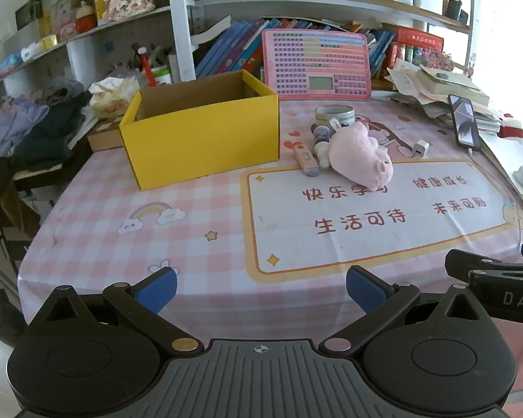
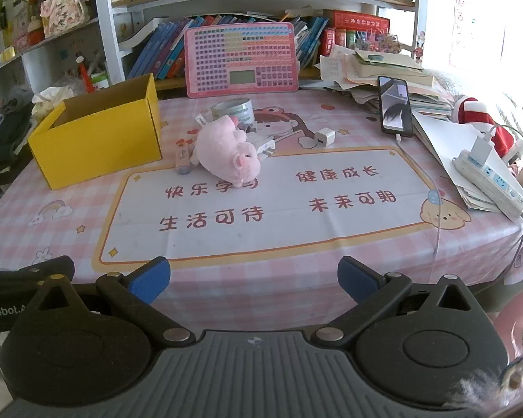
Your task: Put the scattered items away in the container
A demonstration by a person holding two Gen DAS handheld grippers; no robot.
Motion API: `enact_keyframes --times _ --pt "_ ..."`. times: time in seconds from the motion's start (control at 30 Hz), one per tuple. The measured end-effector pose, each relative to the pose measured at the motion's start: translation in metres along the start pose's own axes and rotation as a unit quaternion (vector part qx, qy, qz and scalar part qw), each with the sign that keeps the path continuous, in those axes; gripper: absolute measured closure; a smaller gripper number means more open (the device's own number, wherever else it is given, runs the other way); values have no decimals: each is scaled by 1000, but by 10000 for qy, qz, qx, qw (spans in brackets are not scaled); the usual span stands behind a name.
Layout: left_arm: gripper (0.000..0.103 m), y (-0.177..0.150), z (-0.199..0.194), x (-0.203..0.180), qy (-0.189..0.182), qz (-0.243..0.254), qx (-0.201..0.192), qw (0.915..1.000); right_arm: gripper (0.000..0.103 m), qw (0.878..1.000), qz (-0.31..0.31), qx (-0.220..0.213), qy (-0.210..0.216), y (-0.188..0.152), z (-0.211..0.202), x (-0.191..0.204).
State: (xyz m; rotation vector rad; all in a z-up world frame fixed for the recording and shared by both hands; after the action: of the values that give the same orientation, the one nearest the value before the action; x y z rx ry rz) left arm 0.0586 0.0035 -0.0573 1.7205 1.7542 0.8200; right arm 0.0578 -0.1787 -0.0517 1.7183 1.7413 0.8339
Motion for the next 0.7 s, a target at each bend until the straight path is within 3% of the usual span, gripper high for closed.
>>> enact_keyframes --times 0.7 --pt "0 1 8 5 23 -78 108 9999 0 10000 -23 47 -33 0 6 6"
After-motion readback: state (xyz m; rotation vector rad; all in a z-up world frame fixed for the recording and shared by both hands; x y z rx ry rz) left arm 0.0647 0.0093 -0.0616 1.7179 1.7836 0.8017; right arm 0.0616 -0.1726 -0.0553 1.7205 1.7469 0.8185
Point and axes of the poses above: each gripper's, at about its wrist camera, not at the fingertips, and z roughly the way its jaws point, x to its left, y to its top, the point moved 8 cm from there along z, roughly the way its jaws point, and after that the axes turned 1 degree about -x, right-handed, at the moved point
